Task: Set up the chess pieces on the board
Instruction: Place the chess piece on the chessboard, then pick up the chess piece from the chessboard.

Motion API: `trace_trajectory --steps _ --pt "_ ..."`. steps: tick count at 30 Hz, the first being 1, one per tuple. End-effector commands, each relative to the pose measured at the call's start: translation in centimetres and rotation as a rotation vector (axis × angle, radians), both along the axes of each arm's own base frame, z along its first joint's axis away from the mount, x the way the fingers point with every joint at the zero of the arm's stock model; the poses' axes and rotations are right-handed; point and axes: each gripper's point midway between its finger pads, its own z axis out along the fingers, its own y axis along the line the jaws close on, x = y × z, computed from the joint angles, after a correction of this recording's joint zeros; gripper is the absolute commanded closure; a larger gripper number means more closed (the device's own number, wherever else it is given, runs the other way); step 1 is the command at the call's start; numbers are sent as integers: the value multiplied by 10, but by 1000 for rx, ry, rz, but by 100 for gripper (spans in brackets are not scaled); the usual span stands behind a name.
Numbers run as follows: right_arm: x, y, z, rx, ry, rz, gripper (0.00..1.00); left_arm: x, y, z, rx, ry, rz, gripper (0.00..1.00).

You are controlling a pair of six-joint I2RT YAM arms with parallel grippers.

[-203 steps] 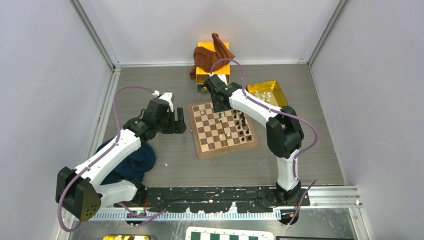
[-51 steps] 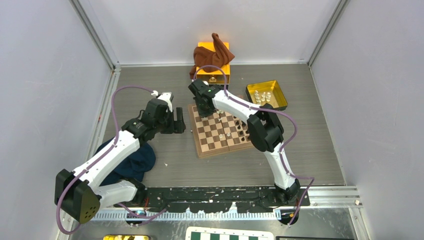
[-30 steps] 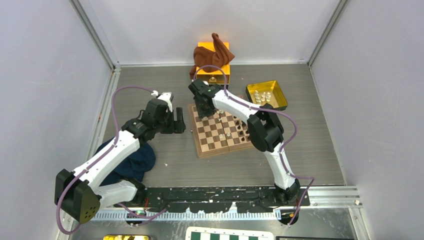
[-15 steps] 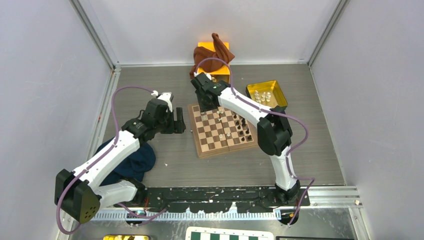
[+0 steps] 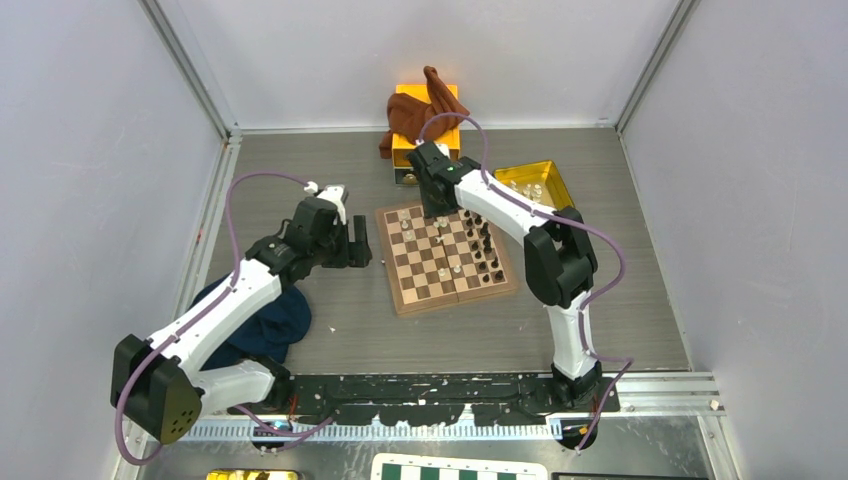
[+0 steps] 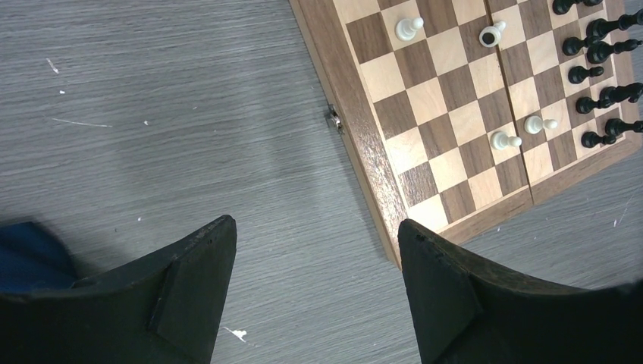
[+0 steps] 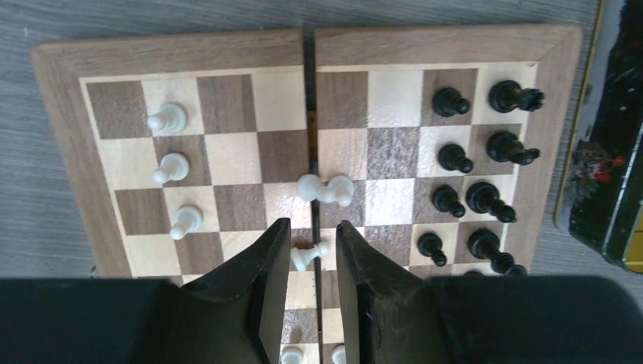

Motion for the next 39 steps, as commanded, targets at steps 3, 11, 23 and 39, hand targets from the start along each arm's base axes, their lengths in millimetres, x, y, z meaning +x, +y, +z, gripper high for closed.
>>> trace_trajectory --steps 3,11,23,39 --pt "21 -4 18 28 -73 -10 66 9 -5 13 -23 -35 -9 21" --pt "26 -12 6 23 -42 -31 66 11 -4 11 -11 -33 -6 21" --pt "25 -17 -8 39 -9 -42 66 12 -5 8 -3 -25 -6 21" --pt "26 -9 -13 70 17 -23 66 12 -4 5 2 -19 -6 21"
